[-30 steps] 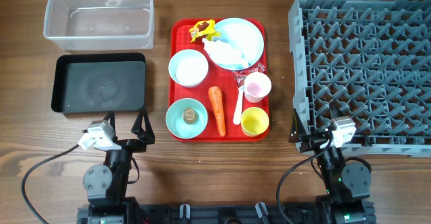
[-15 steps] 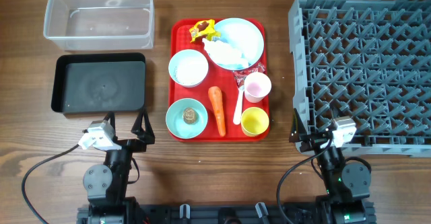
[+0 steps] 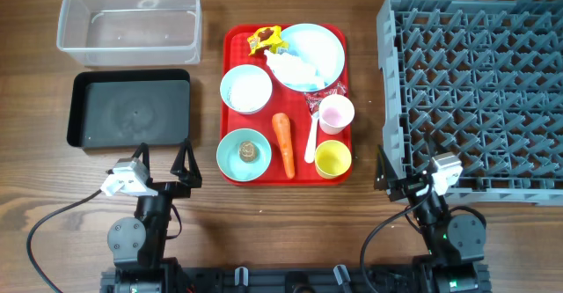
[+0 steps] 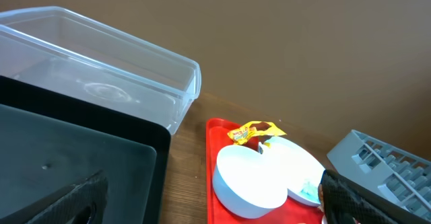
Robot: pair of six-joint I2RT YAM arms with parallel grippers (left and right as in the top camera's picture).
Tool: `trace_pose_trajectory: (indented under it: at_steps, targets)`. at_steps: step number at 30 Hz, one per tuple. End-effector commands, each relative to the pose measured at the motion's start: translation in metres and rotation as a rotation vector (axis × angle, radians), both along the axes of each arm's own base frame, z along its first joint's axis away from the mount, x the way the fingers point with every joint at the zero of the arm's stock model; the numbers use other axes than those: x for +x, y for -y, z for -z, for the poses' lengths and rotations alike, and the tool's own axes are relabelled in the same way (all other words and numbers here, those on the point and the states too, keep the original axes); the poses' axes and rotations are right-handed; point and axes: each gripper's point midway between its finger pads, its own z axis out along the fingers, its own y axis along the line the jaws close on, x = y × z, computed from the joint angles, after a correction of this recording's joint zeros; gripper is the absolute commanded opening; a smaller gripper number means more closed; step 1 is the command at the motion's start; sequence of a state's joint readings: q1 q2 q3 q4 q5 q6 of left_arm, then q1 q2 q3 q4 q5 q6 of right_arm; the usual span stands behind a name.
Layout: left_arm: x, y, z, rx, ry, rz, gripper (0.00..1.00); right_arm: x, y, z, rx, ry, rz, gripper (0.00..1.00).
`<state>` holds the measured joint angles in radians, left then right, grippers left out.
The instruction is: Sort waste into correct bins and load items into the dishwasher rack
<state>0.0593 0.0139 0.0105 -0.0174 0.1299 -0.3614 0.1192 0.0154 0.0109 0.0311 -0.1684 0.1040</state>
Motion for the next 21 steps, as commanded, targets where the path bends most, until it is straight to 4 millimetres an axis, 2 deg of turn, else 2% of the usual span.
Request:
trace_pose_trajectory:
  at_steps: [1, 7, 11, 16, 21]
  targets:
    - [-0.003, 0.002, -0.023, 0.021, 0.052, 0.011, 1.0, -0.011, -0.01, -0.043, -0.02, 0.104, -0.063, 1.0]
    - [-0.005, 0.01, -0.062, 0.129, 0.085, 0.058, 1.0, -0.024, -0.016, -0.106, -0.111, 0.221, -0.093, 1.0]
    - [0.004, 0.015, -0.087, 0.159, 0.063, 0.092, 1.0, -0.021, -0.02, -0.13, -0.116, 0.209, -0.118, 1.0]
    - [0.025, 0.025, -0.11, 0.186, -0.042, 0.171, 1.0, -0.007, -0.03, -0.144, -0.123, 0.136, -0.172, 1.0]
    - [0.059, 0.026, -0.133, 0.242, -0.224, 0.216, 1.0, 0.012, -0.041, -0.146, -0.126, 0.005, -0.236, 1.0]
